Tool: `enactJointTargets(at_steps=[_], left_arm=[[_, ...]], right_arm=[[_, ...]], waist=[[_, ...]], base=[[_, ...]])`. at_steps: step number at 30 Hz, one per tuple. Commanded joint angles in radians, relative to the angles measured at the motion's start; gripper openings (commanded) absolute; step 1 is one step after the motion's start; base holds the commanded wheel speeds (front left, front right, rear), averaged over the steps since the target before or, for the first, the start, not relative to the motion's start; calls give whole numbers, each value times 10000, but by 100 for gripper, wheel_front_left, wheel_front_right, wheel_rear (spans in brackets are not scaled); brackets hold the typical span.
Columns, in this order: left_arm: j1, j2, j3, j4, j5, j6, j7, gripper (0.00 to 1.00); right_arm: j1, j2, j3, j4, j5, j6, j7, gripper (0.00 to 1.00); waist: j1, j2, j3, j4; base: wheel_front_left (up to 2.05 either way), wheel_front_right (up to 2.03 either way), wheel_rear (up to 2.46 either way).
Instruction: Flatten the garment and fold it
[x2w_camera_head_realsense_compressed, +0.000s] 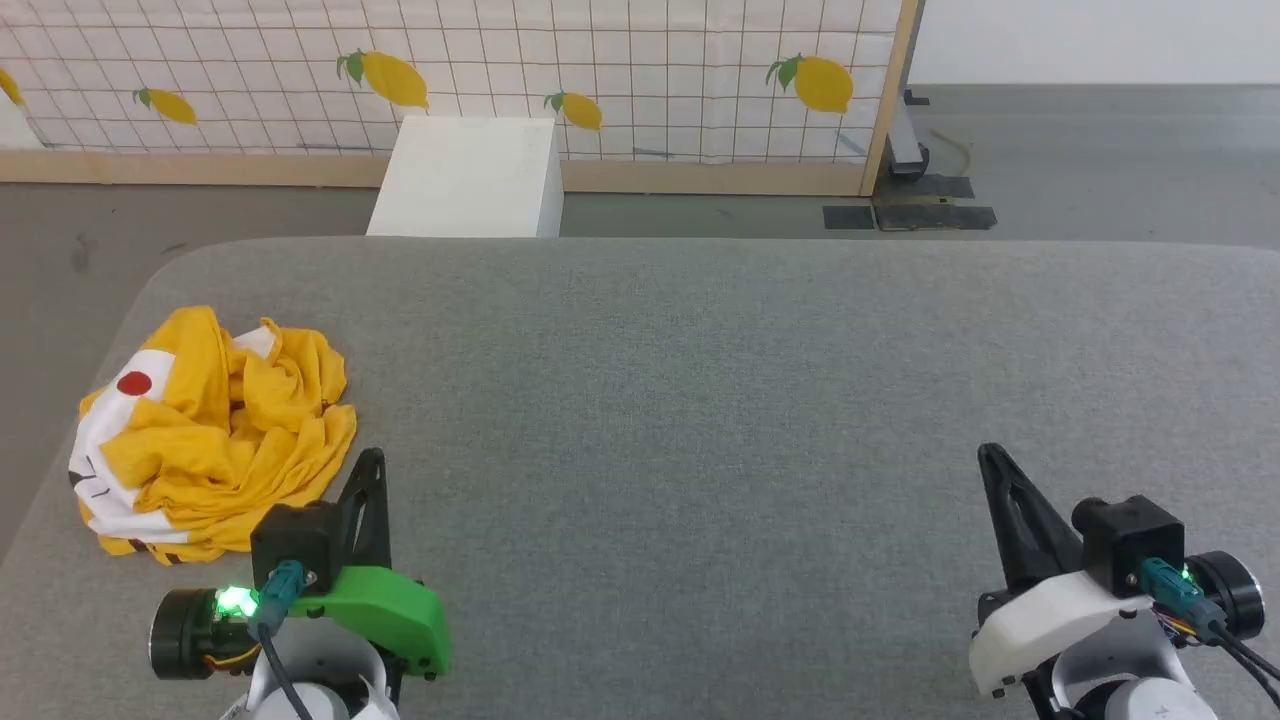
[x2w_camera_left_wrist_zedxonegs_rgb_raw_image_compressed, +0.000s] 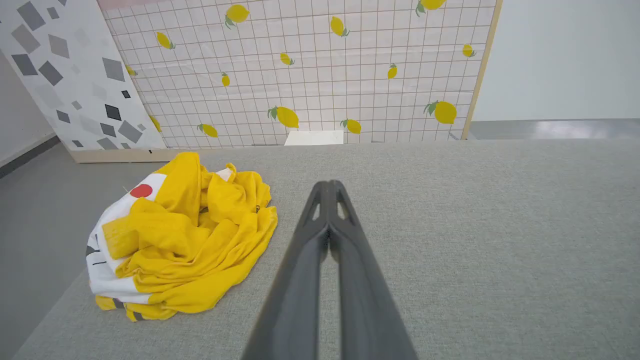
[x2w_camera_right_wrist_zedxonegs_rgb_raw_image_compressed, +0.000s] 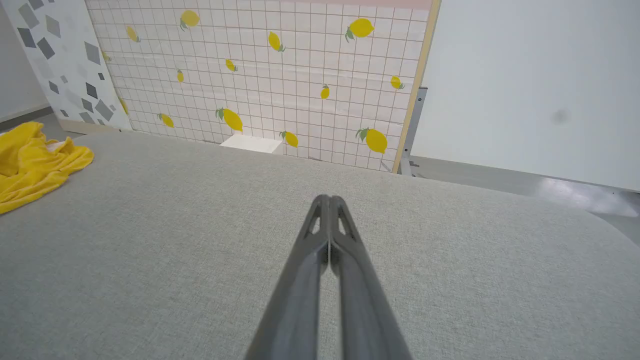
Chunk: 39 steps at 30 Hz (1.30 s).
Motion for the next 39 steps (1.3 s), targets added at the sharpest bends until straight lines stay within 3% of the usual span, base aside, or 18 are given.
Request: enactJointTargets(at_steps=[1,33,34,35,36,39], left_arm=[[149,-36,34,-30,105,66,14,0],[149,-36,34,-30,105,66,14,0],[0,0,0,0,0,0,0,100],[-2,2,-8,3,-12,-1,-1,0],[-3,2,-17,3,-17,-1,-1,100],[-12,2,-49,19,-50,10,-18,100]], right_arm=[[-154,20,12,-47,-62,-15,30,0],[-154,20,12,-47,-62,-15,30,0],[0,0,-2,0,0,0,0,100],[2,-2,-5,4,7,2,-1,0],[4,-4,-5,6,6,2,-1,100],[0,-4,-15,12,23,2,-14,100]], waist=[[0,0,0,0],[0,0,0,0],[0,0,0,0],[0,0,0,0],[0,0,0,0],[0,0,0,0]], base=[[0,0,0],[0,0,0],[0,0,0],[0,0,0],[0,0,0],[0,0,0]])
